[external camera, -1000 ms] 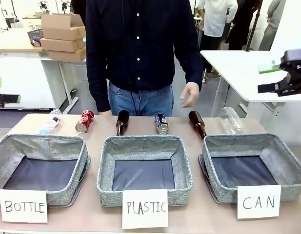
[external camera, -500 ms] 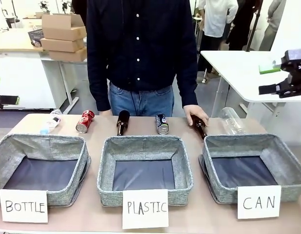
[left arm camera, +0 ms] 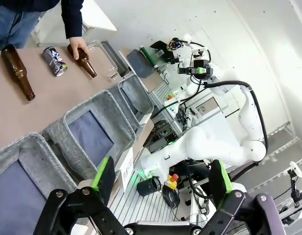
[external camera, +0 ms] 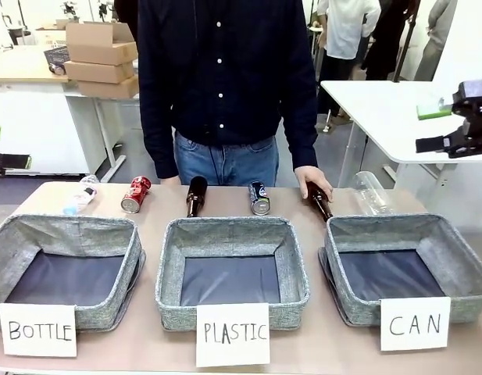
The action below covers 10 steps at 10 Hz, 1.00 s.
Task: Sort the can waste into the basket.
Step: Pick up the can waste from the table and place it in the right Fabric basket.
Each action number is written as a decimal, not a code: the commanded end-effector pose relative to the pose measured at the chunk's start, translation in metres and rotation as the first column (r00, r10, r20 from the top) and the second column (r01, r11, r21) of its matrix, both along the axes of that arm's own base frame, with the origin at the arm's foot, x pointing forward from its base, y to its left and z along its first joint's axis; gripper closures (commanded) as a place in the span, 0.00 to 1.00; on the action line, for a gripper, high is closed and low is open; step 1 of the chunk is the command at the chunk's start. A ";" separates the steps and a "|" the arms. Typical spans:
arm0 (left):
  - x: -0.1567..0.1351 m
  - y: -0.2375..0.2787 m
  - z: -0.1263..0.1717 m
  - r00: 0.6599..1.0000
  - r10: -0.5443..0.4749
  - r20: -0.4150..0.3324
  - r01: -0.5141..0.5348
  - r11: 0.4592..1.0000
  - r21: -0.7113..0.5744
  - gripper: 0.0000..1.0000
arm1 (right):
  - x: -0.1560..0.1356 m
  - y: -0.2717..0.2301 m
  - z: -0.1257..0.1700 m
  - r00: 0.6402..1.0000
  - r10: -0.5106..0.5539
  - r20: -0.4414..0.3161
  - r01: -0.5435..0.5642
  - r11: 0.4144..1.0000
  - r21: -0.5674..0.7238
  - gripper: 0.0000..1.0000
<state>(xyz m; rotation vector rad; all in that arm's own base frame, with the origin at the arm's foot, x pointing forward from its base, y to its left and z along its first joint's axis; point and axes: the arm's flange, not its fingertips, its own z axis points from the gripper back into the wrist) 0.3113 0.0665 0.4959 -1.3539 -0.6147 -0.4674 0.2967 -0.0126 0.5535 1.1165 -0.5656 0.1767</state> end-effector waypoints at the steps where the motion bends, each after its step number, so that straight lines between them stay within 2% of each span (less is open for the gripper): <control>1: 0.000 0.000 0.000 1.000 0.001 0.000 -0.001 1.000 -0.001 0.00 | 0.005 0.001 0.001 0.999 0.010 0.036 -0.010 1.000 0.014 0.00; 2: 0.021 -0.018 0.009 0.995 0.095 -0.009 -0.092 0.976 0.198 0.00 | 0.005 0.001 0.001 0.999 0.010 0.036 -0.010 1.000 0.014 0.00; 3: 0.062 -0.039 0.018 0.973 0.231 0.021 -0.221 0.894 0.389 0.00 | 0.005 0.001 0.001 0.999 0.010 0.036 -0.010 1.000 0.014 0.00; 4: 0.112 -0.063 0.021 0.947 0.317 0.058 -0.294 0.777 0.557 0.00 | 0.005 0.001 0.001 0.999 0.010 0.036 -0.010 1.000 0.014 0.00; 5: 0.162 -0.083 0.015 0.948 0.313 0.063 -0.268 0.670 0.692 0.00 | 0.005 0.001 0.001 0.999 0.010 0.036 -0.010 1.000 0.014 0.00; 6: 0.201 -0.095 0.003 0.925 0.370 0.091 -0.300 0.562 0.771 0.00 | 0.005 0.001 0.001 0.999 0.010 0.036 -0.010 1.000 0.014 0.00; 8: 0.249 -0.115 -0.031 0.925 0.376 0.047 -0.247 0.502 0.829 0.00 | 0.005 0.001 0.001 0.999 0.010 0.036 -0.010 1.000 0.014 0.00; 9: 0.257 -0.121 -0.041 0.922 0.384 -0.057 -0.192 0.578 0.793 0.00 | 0.005 0.001 0.001 0.999 0.010 0.036 -0.010 1.000 0.014 0.00; 10: 0.225 -0.124 -0.027 0.927 0.329 0.183 -0.349 0.571 0.743 0.00 | 0.005 0.001 0.001 0.999 0.010 0.036 -0.010 1.000 0.014 0.00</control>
